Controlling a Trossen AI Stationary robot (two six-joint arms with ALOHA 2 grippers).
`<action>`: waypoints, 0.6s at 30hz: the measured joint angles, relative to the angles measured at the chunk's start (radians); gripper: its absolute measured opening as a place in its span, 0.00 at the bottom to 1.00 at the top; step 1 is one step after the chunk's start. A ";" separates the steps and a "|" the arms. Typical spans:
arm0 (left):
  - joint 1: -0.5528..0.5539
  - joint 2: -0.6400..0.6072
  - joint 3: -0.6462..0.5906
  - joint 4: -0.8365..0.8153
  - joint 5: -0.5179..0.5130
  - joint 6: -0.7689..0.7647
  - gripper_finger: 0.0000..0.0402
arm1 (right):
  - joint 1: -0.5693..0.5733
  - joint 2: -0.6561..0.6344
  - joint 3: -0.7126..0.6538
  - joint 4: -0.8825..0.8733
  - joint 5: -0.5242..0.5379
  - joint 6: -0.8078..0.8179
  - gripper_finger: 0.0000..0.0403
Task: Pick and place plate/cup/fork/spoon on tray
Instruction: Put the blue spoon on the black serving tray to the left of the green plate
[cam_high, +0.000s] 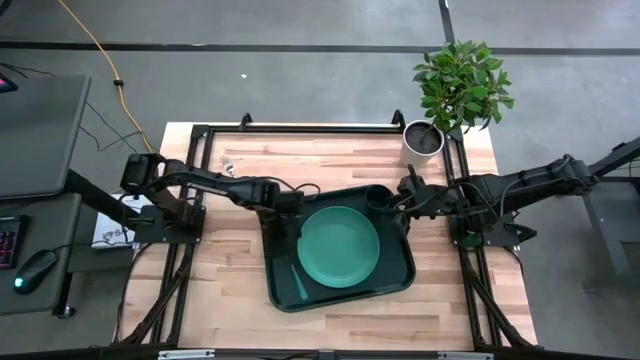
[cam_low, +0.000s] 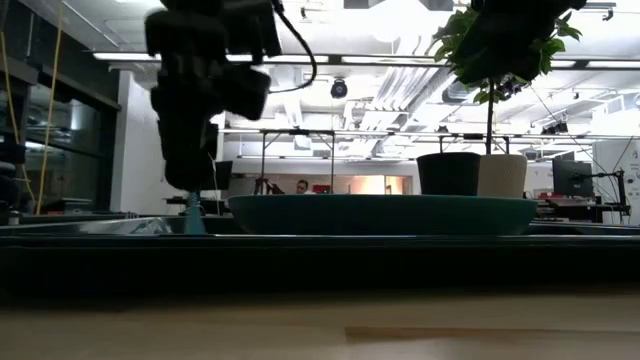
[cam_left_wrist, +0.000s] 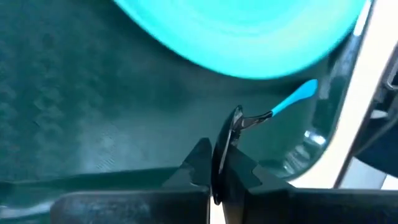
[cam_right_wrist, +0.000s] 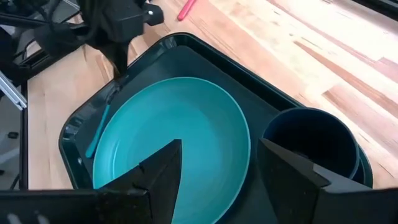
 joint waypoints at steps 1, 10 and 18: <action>0.009 0.008 0.000 0.000 -0.004 0.005 0.00 | 0.000 0.000 0.000 0.000 0.000 0.000 0.50; 0.033 0.083 0.000 0.042 -0.004 0.105 0.02 | 0.000 0.000 0.000 0.000 0.000 -0.001 0.50; 0.033 0.108 -0.001 0.092 -0.093 0.144 0.13 | 0.000 0.000 0.000 0.000 0.016 -0.001 0.50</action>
